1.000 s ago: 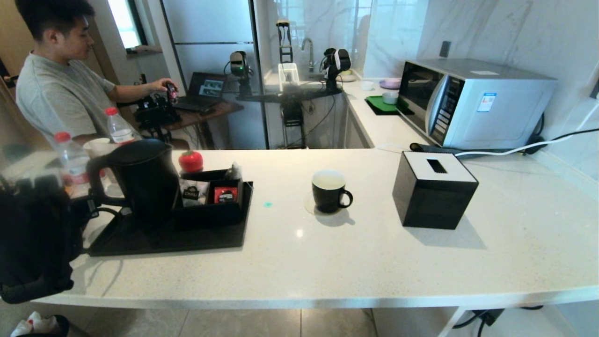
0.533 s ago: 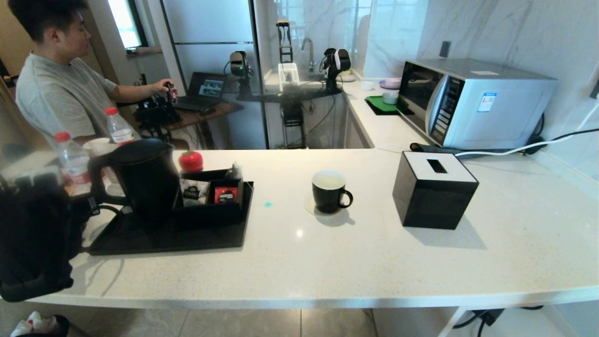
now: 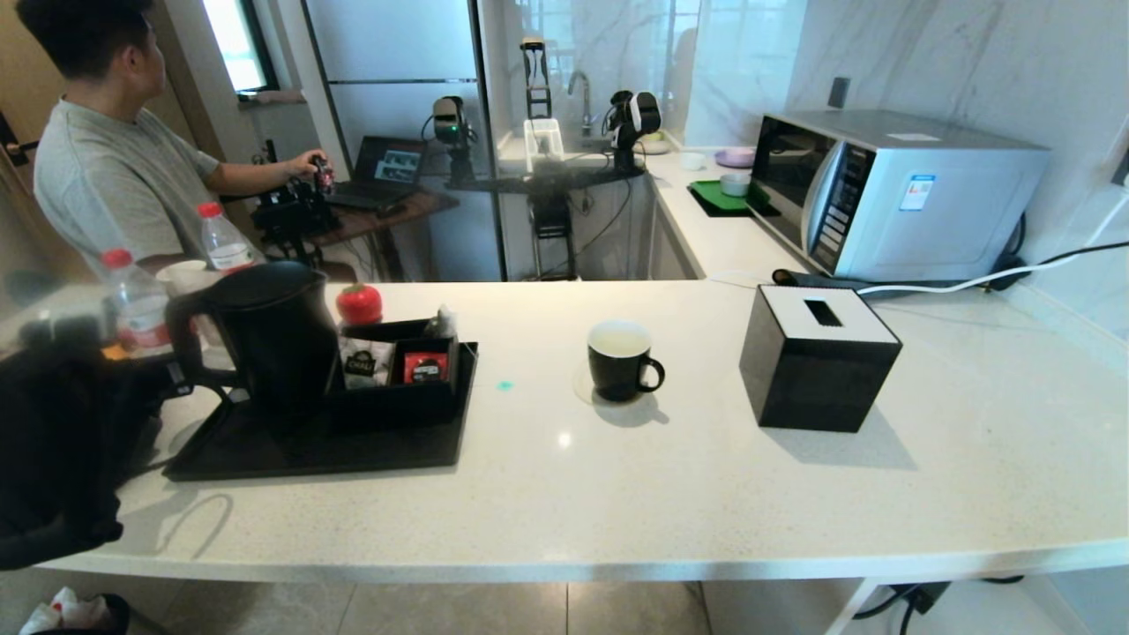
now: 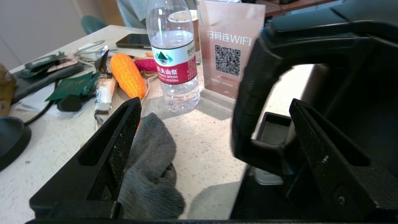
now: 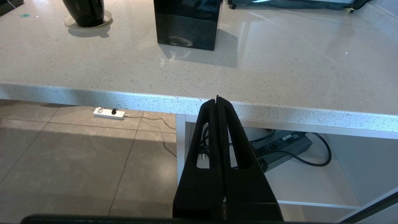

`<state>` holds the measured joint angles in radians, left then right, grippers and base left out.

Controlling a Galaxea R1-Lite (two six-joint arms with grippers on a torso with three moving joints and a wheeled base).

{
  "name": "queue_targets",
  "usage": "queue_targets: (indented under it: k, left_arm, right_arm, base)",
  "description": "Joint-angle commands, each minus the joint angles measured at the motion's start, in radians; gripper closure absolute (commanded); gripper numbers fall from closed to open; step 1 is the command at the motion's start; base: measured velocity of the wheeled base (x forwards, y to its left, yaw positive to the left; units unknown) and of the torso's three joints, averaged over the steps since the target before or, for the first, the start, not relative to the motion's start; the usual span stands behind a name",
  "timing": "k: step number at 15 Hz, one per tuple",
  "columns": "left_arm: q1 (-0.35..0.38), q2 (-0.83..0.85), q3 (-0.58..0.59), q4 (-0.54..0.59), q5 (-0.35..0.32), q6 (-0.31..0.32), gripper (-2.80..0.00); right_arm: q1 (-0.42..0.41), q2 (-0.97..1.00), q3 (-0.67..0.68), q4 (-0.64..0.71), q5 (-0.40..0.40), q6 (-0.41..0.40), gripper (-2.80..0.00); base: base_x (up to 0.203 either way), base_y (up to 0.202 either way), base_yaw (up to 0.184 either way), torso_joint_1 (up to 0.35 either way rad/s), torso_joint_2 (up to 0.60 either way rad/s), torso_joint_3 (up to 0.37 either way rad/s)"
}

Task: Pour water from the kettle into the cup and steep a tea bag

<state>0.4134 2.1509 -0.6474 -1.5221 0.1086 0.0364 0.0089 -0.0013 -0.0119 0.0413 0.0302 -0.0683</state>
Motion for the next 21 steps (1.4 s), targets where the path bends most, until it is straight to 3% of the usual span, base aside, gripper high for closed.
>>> queue_targets:
  k: [1, 5, 8, 13, 21]
  left_arm:
    - [0.032, -0.007, 0.001, -0.048, -0.063, 0.0, -2.8]
    - [0.111, 0.007, -0.002, -0.048, -0.204, 0.0, -2.8]
    - [0.134, 0.031, -0.01, -0.048, -0.269, 0.002, -2.8]
    - [0.138, 0.086, -0.069, -0.048, -0.313, 0.002, -2.8]
    - [0.101, 0.158, -0.197, -0.048, -0.313, 0.001, -2.8]
  right_arm:
    - [0.0, 0.001, 0.0, 0.0, 0.0, -0.001, 0.0]
    - [0.0, 0.001, 0.0, 0.0, 0.0, -0.001, 0.0]
    - [0.0, 0.001, 0.0, 0.0, 0.0, -0.001, 0.0]
    - [0.0, 0.001, 0.0, 0.0, 0.0, -0.001, 0.0]
    - [0.0, 0.001, 0.0, 0.0, 0.0, -0.001, 0.0]
  base:
    - [0.0, 0.0, 0.0, 0.0, 0.0, 0.0]
    - [0.0, 0.0, 0.0, 0.0, 0.0, 0.0]
    - [0.0, 0.0, 0.0, 0.0, 0.0, 0.0]
    - [0.0, 0.0, 0.0, 0.0, 0.0, 0.0]
    - [0.0, 0.0, 0.0, 0.0, 0.0, 0.0]
